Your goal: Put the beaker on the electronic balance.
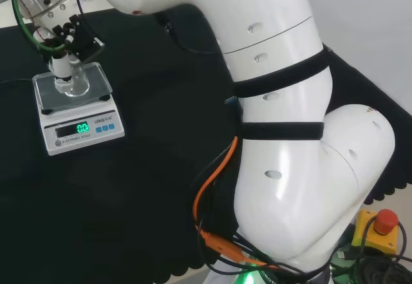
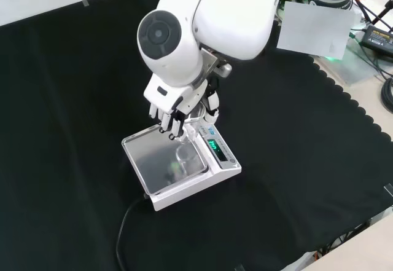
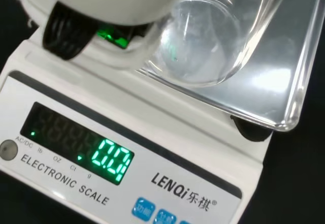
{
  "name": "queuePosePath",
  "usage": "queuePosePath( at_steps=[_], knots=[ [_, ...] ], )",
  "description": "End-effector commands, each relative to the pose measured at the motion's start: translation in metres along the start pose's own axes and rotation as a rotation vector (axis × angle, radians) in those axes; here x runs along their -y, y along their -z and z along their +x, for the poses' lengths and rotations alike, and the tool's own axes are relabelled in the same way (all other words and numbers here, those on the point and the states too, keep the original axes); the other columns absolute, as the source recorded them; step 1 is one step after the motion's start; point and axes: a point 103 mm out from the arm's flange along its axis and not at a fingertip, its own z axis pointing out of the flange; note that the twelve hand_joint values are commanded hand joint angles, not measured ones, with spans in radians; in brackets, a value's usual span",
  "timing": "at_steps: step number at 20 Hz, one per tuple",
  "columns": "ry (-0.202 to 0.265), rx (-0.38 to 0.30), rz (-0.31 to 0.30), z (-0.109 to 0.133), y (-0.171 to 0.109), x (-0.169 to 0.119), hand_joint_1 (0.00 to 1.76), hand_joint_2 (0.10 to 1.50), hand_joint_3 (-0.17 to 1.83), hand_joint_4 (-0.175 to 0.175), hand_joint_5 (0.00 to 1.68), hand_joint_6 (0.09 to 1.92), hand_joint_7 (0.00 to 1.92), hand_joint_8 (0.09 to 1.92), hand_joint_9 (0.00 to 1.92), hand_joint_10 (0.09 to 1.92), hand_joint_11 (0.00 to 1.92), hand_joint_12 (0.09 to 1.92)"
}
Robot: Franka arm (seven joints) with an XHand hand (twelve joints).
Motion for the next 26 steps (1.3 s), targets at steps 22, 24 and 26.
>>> queuePosePath(
  at_steps=[22, 24, 26],
  knots=[
    [0.013, -0.055, 0.014, -0.031, -0.012, -0.069, 1.16, 0.73, 0.51, 0.045, 1.26, 0.62, 0.94, 1.11, 1.11, 0.69, 0.85, 1.23],
    [0.023, -0.054, 0.011, -0.024, -0.011, -0.069, 1.16, 0.73, 0.51, 0.044, 1.26, 0.62, 0.94, 1.11, 1.11, 0.69, 0.85, 1.23],
    [0.035, -0.051, 0.011, -0.021, -0.014, -0.068, 1.17, 0.66, 0.55, 0.032, 1.16, 0.70, 0.93, 1.09, 1.11, 0.69, 0.85, 1.23]
  ],
)
